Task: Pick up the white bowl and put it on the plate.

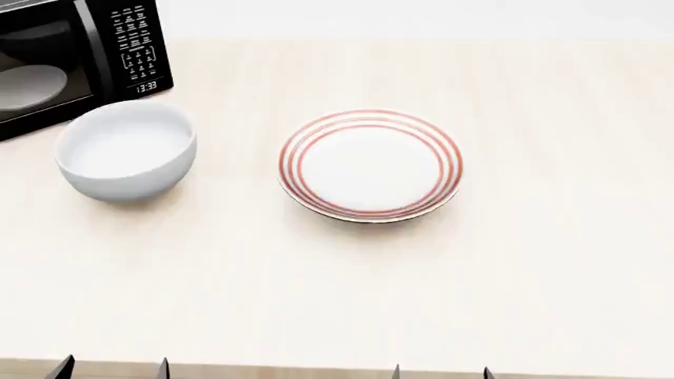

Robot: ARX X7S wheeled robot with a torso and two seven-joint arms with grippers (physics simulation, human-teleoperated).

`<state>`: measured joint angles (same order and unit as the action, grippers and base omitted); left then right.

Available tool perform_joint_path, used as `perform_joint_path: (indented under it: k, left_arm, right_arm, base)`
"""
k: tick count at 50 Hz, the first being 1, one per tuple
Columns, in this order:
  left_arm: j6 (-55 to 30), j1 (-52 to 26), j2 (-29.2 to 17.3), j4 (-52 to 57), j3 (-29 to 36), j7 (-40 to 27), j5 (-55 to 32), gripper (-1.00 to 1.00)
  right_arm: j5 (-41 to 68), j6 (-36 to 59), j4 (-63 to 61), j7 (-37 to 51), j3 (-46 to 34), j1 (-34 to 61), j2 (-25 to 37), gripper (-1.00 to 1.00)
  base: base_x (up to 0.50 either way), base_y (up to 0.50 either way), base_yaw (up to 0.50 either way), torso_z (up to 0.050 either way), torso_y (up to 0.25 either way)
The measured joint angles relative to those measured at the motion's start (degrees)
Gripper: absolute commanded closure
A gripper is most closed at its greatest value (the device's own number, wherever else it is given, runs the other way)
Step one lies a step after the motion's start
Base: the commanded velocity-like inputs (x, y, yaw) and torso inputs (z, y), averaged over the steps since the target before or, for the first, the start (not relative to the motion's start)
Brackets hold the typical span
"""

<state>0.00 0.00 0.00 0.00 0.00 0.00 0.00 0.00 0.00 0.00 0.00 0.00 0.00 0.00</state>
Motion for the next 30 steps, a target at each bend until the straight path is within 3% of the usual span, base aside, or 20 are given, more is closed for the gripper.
perform_joint_path:
  k: [30]
  left_arm:
    - [-3.4, 1.8, -3.6, 3.9, 3.4, -5.3, -1.9, -1.00]
  right_arm:
    - [3.8, 0.6, -4.8, 5.5, -3.8, -2.8, 3.3, -1.00]
  base:
    - [0.00, 0.00, 0.00, 0.000, 0.000]
